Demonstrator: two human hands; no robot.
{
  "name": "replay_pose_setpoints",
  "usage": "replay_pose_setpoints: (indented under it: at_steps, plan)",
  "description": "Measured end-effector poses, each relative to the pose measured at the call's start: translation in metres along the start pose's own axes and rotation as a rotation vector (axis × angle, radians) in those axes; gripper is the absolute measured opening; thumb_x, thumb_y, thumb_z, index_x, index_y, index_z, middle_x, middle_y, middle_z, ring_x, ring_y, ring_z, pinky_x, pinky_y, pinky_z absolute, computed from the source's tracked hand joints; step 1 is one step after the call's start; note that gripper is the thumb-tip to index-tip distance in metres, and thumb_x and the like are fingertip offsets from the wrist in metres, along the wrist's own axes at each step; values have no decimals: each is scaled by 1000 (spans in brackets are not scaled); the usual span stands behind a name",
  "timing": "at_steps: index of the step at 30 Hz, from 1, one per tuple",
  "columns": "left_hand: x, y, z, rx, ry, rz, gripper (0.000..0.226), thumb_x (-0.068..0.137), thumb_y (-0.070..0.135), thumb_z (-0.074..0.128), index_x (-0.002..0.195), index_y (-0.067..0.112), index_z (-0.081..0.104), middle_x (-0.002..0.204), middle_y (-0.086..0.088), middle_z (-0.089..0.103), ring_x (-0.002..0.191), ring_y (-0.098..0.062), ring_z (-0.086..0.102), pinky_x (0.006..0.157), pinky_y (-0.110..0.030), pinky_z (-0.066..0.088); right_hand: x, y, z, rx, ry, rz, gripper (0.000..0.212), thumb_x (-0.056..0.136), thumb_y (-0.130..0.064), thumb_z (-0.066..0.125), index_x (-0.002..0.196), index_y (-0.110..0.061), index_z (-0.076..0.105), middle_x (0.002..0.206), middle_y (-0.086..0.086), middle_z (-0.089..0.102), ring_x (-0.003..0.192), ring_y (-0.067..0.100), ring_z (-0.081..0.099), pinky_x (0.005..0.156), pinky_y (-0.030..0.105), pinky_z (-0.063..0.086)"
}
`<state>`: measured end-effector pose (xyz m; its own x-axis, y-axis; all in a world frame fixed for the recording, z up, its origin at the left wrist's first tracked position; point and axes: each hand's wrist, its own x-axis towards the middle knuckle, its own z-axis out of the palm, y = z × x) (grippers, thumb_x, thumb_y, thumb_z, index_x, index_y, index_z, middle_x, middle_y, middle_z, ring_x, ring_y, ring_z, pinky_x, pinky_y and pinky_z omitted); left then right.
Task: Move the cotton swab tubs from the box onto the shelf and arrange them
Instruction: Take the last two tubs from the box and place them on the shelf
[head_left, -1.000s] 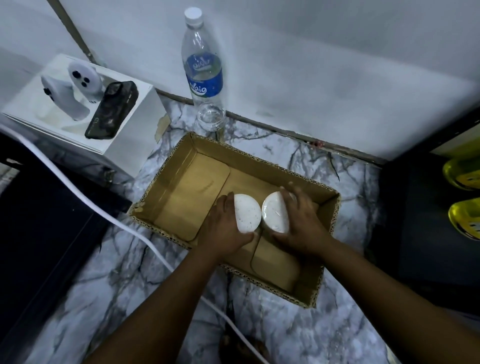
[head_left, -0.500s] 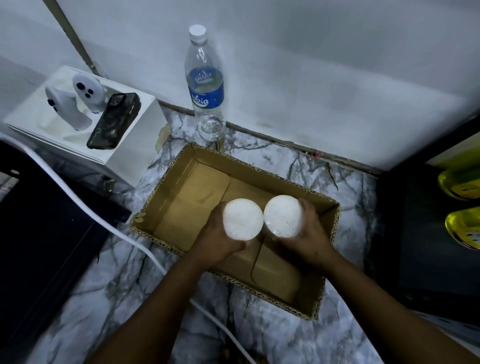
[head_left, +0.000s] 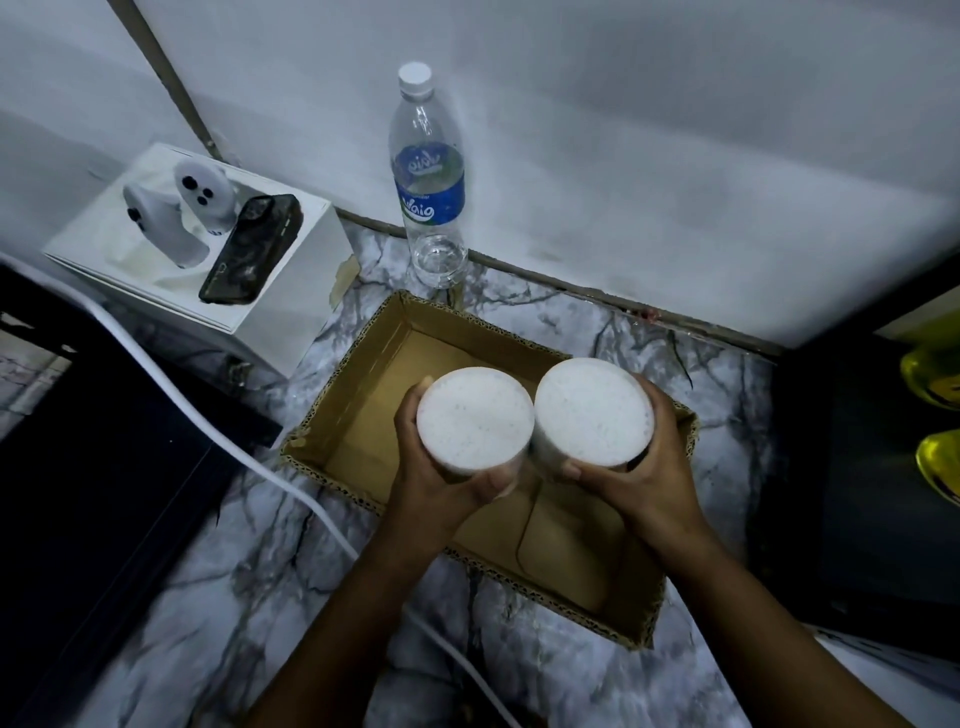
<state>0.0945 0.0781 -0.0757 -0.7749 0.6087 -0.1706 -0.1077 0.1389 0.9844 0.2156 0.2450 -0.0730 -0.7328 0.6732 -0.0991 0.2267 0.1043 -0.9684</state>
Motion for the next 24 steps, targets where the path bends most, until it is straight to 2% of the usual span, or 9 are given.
replay_pose_setpoints:
  at_steps: [3, 7, 10, 14, 17, 21, 24]
  plan:
    - [-4, 1, -5, -46, -71, -10, 96, 57, 37, 75, 137, 34, 21, 141, 7, 36, 125, -2, 45, 87, -19, 50, 5, -6, 1, 48, -10, -21, 92, 41, -49, 84, 118, -55, 34, 134, -14, 41, 125, 4, 43, 100, 36, 48]
    - [0, 6, -14, -69, -111, -8, 98, 59, 32, 75, 140, 28, 21, 140, 8, 39, 120, 5, 49, 86, -15, 49, 8, -8, 2, 60, -40, -33, 93, 42, -48, 84, 119, -58, 32, 133, -21, 41, 125, 0, 43, 100, 31, 47]
    - [4, 9, -17, -69, -75, 4, 104, 50, 30, 81, 137, 35, 25, 137, 15, 39, 119, 9, 48, 84, -13, 49, 8, -8, 2, 60, -60, -29, 96, 42, -47, 85, 122, -56, 32, 132, -23, 41, 124, -1, 43, 101, 32, 47]
    - [8, 3, -19, 25, -15, 39, 112, 44, 40, 87, 139, 25, 30, 140, -1, 43, 124, -4, 48, 85, -10, 47, 9, -9, 5, 35, -66, -45, 111, 43, -48, 85, 138, -39, 30, 141, -11, 39, 129, 3, 40, 107, 40, 43]
    - [8, 5, -17, 51, 46, 66, 112, 38, 60, 87, 131, 33, 32, 137, 2, 43, 122, 2, 46, 84, -9, 47, 10, -13, 6, 41, -68, -76, 111, 43, -47, 86, 139, -34, 32, 141, -8, 41, 130, 6, 41, 108, 42, 41]
    - [3, 11, -13, 39, 56, 119, 109, 46, 66, 82, 131, 28, 25, 134, 8, 42, 121, 4, 48, 85, -15, 50, 10, -19, 7, 79, -67, -119, 99, 43, -46, 86, 128, -42, 36, 136, -10, 45, 126, 2, 45, 104, 29, 45]
    - [-2, 17, -11, 56, 39, 125, 108, 51, 72, 75, 133, 25, 22, 135, 10, 40, 121, 8, 46, 85, -8, 46, 10, -22, 7, 111, -54, -131, 98, 42, -63, 84, 126, -42, 38, 132, -14, 48, 122, -2, 48, 94, 14, 46]
